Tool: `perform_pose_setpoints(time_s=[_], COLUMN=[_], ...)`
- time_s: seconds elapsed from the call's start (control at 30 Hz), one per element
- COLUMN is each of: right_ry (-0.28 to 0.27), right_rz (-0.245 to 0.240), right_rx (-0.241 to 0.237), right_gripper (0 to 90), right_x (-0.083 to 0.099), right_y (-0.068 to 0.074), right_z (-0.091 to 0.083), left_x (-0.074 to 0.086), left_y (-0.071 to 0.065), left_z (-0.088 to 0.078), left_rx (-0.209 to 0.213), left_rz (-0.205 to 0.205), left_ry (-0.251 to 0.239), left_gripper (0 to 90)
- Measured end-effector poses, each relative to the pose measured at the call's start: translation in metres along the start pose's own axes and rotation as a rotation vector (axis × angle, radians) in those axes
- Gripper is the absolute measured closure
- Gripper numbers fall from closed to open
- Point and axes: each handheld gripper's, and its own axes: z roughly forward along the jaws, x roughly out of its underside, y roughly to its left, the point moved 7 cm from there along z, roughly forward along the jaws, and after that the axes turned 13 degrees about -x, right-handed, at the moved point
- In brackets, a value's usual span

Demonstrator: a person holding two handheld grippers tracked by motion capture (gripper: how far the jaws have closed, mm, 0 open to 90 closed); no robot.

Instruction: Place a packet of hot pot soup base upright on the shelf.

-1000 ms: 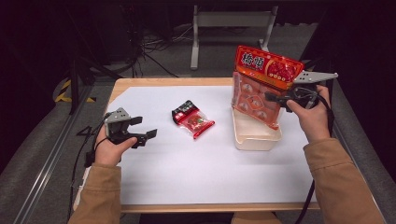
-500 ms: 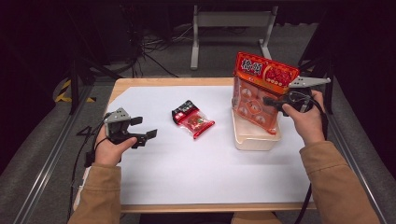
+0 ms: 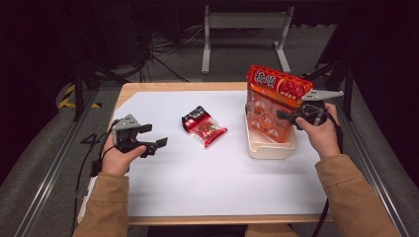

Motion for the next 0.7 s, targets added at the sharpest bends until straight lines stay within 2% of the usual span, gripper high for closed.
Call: perform_pose_setpoints(time_s=[0.2, 0.33, 0.53, 0.7], right_ry=[0.018, 0.002, -0.045, -0.037], right_rz=[-0.015, 0.002, 0.063, 0.059], right_rx=[-0.005, -0.007, -0.009, 0.003], right_gripper=[70.4, 70.4, 70.3, 69.9], right_x=[0.011, 0.018, 0.029, 0.026], right_y=[0.002, -0.003, -0.012, -0.01], right_z=[0.013, 0.012, 0.008, 0.008], left_x=[0.0, 0.0, 0.0, 0.001], left_y=[0.0, -0.001, -0.002, -0.002], left_z=[0.001, 0.002, 0.003, 0.003], left_rx=[-0.002, 0.001, 0.008, 0.006], left_rz=[-0.001, 0.008, 0.005, 0.002], left_ry=[-0.001, 0.001, 0.005, 0.008], left_gripper=[16.0, 16.0, 16.0, 16.0])
